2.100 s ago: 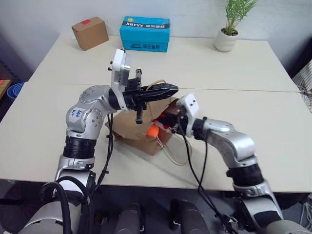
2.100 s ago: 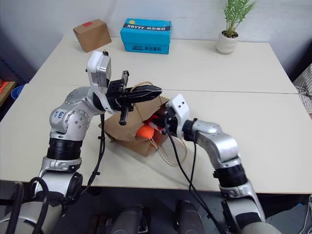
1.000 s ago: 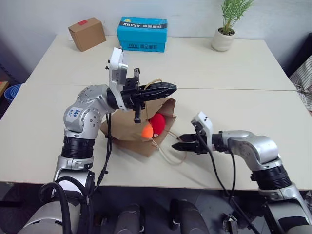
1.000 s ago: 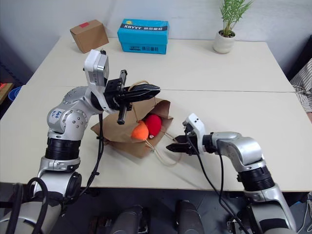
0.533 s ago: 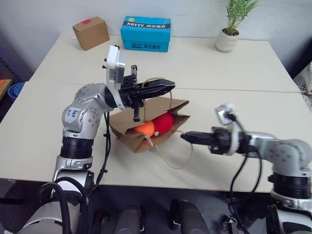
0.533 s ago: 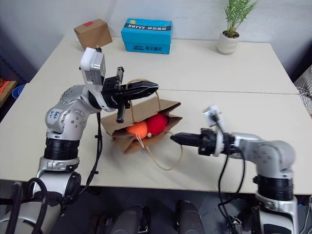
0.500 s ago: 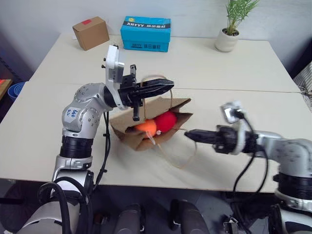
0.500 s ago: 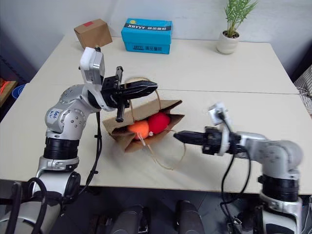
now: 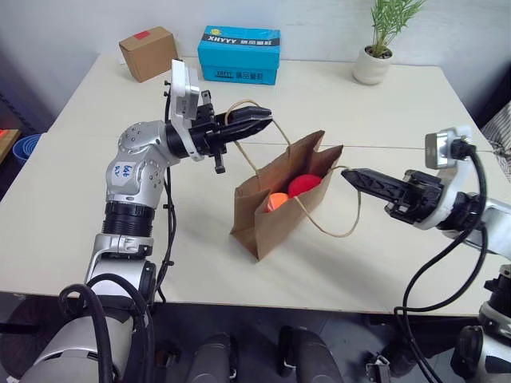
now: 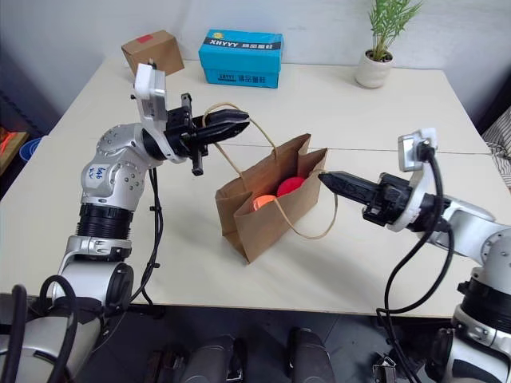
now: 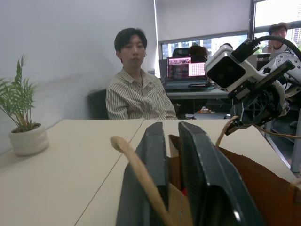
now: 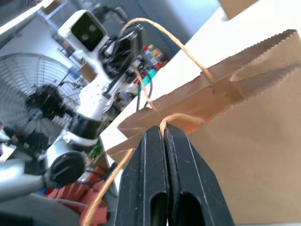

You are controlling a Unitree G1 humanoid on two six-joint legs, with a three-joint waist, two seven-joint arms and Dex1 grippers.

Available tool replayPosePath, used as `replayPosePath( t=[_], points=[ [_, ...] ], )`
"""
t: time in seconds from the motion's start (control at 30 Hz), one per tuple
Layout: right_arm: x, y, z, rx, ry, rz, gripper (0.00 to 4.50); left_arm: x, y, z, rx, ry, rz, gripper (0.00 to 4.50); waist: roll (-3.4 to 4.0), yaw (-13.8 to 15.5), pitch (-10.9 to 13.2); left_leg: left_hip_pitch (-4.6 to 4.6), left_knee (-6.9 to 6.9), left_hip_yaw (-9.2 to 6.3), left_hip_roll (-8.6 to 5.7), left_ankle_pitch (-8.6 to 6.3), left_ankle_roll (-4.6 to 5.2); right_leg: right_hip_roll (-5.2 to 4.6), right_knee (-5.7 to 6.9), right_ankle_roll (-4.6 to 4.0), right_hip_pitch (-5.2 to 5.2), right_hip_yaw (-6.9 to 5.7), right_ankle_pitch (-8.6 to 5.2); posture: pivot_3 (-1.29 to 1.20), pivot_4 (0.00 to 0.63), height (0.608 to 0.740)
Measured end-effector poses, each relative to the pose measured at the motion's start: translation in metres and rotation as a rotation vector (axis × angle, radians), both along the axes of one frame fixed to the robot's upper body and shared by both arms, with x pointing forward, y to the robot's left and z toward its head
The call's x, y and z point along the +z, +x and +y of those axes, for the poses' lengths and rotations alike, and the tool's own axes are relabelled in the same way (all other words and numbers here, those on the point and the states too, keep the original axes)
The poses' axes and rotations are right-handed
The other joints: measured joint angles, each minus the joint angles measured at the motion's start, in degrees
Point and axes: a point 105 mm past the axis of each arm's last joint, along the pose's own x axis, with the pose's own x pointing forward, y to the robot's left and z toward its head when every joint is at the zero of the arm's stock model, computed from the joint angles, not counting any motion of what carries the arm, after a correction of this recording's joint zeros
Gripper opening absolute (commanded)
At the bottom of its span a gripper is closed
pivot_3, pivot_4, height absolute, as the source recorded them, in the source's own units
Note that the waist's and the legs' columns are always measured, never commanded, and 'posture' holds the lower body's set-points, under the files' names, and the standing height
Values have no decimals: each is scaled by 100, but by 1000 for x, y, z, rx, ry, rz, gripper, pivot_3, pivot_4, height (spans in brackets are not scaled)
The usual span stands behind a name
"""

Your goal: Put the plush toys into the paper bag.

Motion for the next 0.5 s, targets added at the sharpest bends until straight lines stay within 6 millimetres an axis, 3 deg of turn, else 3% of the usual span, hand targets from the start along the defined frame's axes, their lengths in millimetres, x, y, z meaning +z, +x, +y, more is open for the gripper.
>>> replayPosePath(
  t=[0.13,0.3,0.4,0.5],
  points=[
    [9,-12,5,29,18,-54,1624,-5,-4,18,27,78,0,2731,1,-18,0,-1,-6,-1,3,0,0,0,-5,0,-1,0,0,0,150,740],
    [15,-26,-5,37,-41,-83,3381,-17,-11,37,38,195,40,4325,0,6,0,-1,-4,-2,2,-4,8,-1,-10,2,3,0,1,0,150,740],
    [17,-31,-18,-3,-47,-81,4443,-19,-17,47,31,267,73,4500,-2,37,2,-2,-3,-2,1,-8,13,-3,-14,2,4,0,1,0,150,740],
    [18,-35,-28,-41,-48,-89,4479,-21,-18,55,40,284,107,4500,-3,54,2,-2,-3,-3,1,-8,13,-3,-15,3,5,-1,1,0,150,740]
  ],
)
